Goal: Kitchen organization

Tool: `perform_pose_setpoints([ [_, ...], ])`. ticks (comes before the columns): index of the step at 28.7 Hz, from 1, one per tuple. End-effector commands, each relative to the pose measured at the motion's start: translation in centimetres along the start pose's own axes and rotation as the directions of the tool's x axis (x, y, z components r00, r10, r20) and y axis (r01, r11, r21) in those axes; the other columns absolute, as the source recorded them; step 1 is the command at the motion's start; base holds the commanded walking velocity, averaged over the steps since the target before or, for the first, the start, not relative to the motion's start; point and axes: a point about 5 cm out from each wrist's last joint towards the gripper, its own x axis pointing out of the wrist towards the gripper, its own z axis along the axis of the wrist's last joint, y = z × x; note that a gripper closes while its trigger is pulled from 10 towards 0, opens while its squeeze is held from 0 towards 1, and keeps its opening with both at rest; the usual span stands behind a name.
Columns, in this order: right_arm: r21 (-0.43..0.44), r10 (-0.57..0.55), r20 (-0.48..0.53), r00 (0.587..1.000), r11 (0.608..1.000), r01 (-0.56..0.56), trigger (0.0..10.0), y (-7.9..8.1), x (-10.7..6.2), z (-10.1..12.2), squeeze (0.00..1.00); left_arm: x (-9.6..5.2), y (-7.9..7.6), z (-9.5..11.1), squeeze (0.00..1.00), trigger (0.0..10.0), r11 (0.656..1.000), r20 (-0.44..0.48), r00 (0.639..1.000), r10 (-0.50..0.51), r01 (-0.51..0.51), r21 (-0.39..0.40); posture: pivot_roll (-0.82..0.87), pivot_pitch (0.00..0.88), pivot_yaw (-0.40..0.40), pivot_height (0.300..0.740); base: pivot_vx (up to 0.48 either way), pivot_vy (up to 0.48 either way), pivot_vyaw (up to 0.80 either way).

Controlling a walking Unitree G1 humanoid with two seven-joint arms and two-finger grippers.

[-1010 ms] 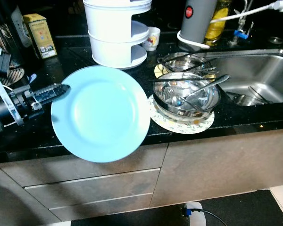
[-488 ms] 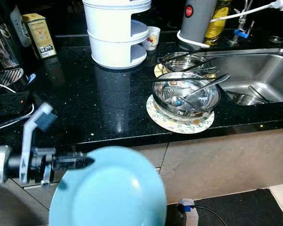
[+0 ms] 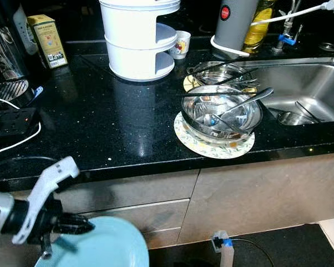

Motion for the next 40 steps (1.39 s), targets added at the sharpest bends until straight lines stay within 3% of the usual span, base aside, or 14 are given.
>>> perform_pose_setpoints([
  [1,0.050,0.030,0.008,1.000,0.998,-0.031,10.0,0.3,0.0,-0.4,1.00,0.2,-0.1,-0.2,0.00,0.0,0.999,-0.031,0.999,0.020,-0.019,0.038,-0.04,0.189,-0.026,0.740,0.000,0.000,0.00],
  [6,0.067,0.083,0.028,0.996,0.994,-0.085,10.0,1.4,0.8,0.1,1.00,0.7,0.2,0.0,0.00,0.0,0.996,-0.012,0.999,0.051,-0.050,0.071,-0.04,0.190,-0.027,0.740,0.000,0.000,0.00],
  [12,0.076,0.120,0.084,0.989,0.989,-0.127,10.0,3.3,3.0,1.5,1.00,1.9,0.5,0.3,0.00,0.0,0.993,0.016,0.997,0.070,-0.071,0.096,-0.04,0.201,-0.032,0.740,0.000,0.000,0.00],
  [19,0.195,-0.008,0.033,0.999,0.981,0.001,10.0,3.0,4.3,1.6,1.00,2.6,0.3,0.6,0.00,0.0,0.992,0.043,0.997,0.058,-0.062,0.108,-0.05,0.203,-0.036,0.740,0.000,0.000,0.00],
  [20,0.243,-0.034,0.036,0.999,0.970,0.024,10.0,3.0,4.5,1.8,0.96,2.7,0.3,0.6,0.00,0.0,0.992,0.046,0.998,0.049,-0.054,0.110,-0.05,0.204,-0.038,0.740,0.000,0.000,0.00],
  [21,0.254,-0.023,0.054,0.998,0.967,0.008,10.0,3.2,4.7,2.1,0.81,2.8,0.2,0.6,0.00,0.0,0.993,0.047,0.998,0.043,-0.048,0.111,-0.05,0.205,-0.040,0.740,0.000,0.000,0.00],
  [22,0.254,-0.023,0.054,0.998,0.967,0.008,10.0,3.2,4.7,2.1,0.81,2.8,0.2,0.6,0.00,0.0,0.993,0.047,0.998,0.043,-0.048,0.111,-0.05,0.205,-0.040,0.740,0.000,0.000,0.00],
  [24,0.173,0.032,0.076,0.997,0.984,-0.045,10.0,3.9,4.8,2.7,0.04,3.0,0.3,0.5,0.00,0.0,0.993,0.048,0.998,0.039,-0.044,0.109,-0.05,0.205,-0.040,0.740,0.000,0.000,0.00],
  [26,0.109,0.098,0.086,0.991,0.988,-0.107,10.0,4.8,4.8,2.9,0.00,3.0,0.3,0.5,0.00,0.0,0.994,0.053,0.998,0.037,-0.042,0.100,-0.05,0.205,-0.040,0.740,0.000,0.000,0.00],
  [29,0.092,0.117,0.095,0.989,0.988,-0.126,10.0,5.0,4.9,3.1,0.00,3.1,0.4,0.5,0.00,0.0,0.995,0.061,0.997,0.036,-0.042,0.092,-0.05,0.205,-0.039,0.740,0.000,0.000,0.00],
  [34,0.140,0.231,0.188,0.955,0.956,-0.258,10.0,6.4,4.6,4.2,0.00,2.9,0.6,0.3,0.00,0.0,0.996,0.056,0.998,0.036,-0.041,0.080,-0.05,0.202,-0.037,0.740,0.000,0.000,0.00],
  [40,0.101,0.297,0.240,0.924,0.939,-0.328,10.0,7.1,4.0,4.6,0.00,2.8,0.6,0.1,0.00,0.0,0.997,0.041,0.999,0.023,-0.026,0.079,-0.05,0.202,-0.037,0.740,0.000,0.000,0.00],
])
